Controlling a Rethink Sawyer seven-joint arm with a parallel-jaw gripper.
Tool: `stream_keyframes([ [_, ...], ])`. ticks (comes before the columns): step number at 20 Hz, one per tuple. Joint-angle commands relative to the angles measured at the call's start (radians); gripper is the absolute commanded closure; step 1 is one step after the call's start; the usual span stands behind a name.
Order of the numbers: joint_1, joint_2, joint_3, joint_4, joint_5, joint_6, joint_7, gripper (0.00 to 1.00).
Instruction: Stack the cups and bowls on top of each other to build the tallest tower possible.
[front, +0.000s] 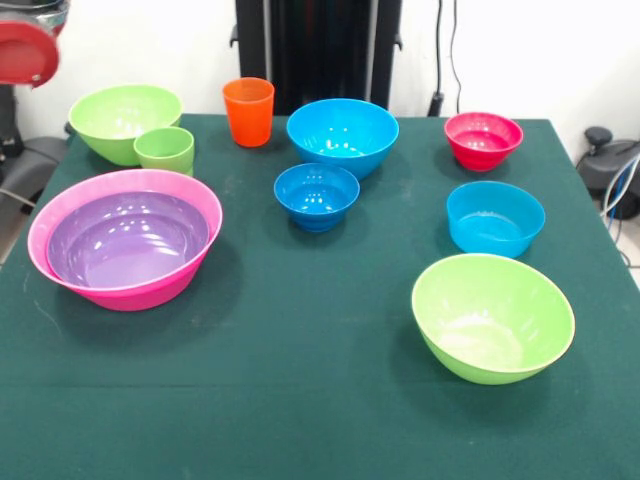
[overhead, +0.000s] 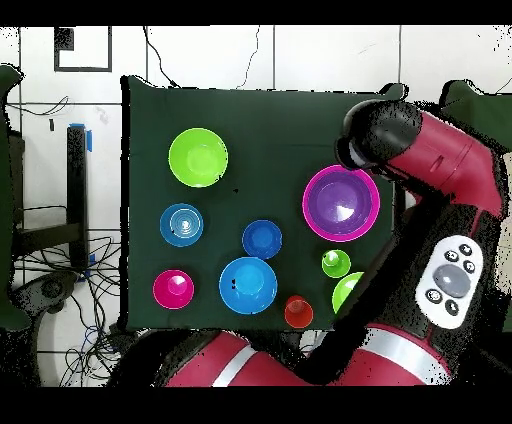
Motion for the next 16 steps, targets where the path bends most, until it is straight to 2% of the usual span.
stream_keyframes([
  [1,0.081,-0.051,0.094,0.028,-0.102,0.175,-0.151,1.0],
  [6,0.094,-0.076,0.105,0.042,-0.127,0.185,-0.153,1.0],
  [10,0.11,-0.09,0.134,0.071,-0.112,0.191,-0.131,1.0],
  [16,0.096,-0.101,0.182,0.11,-0.086,0.153,-0.138,1.0],
])
